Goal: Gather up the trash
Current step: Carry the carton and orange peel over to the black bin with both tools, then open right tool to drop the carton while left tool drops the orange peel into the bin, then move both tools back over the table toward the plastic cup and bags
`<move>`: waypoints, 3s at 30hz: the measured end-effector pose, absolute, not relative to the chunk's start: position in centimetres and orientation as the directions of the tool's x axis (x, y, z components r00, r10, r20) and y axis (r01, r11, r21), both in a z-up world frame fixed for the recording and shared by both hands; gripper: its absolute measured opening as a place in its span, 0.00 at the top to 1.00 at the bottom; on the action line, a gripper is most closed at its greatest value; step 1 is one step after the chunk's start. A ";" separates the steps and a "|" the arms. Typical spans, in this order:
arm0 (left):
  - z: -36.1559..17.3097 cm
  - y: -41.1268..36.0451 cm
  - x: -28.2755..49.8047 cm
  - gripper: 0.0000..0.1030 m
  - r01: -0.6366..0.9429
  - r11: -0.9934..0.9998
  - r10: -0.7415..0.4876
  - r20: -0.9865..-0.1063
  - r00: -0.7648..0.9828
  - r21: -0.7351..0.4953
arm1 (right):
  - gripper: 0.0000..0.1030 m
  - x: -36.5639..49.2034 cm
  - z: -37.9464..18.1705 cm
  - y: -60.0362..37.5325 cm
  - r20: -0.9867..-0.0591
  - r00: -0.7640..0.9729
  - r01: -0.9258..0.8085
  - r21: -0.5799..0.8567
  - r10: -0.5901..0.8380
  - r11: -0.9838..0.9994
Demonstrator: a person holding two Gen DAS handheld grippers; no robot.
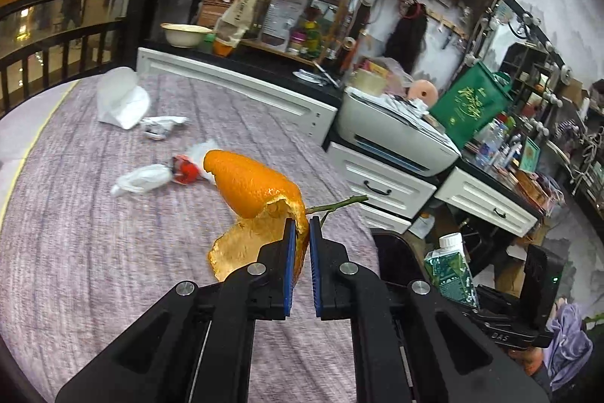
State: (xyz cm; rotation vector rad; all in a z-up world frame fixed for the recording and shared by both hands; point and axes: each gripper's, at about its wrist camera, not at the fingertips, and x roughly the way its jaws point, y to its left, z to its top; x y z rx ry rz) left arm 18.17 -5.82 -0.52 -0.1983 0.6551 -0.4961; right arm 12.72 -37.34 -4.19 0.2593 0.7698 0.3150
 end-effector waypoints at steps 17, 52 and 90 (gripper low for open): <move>-0.9 -16.2 16.9 0.92 0.544 0.765 -0.636 -0.539 0.552 -0.345 | 0.50 14.2 -16.0 -46.6 -0.856 0.515 0.251 0.201 0.045 0.947; -8.7 -30.3 16.9 0.92 0.681 0.657 -0.654 -0.693 0.302 -0.323 | 0.27 8.8 -15.2 -52.8 -0.816 0.568 0.496 0.231 -0.111 0.837; -10.2 -30.3 15.6 0.06 0.701 0.667 -0.579 -0.769 0.272 -0.254 | 0.16 7.7 -11.8 -53.1 -0.762 0.640 0.490 0.302 -0.102 0.818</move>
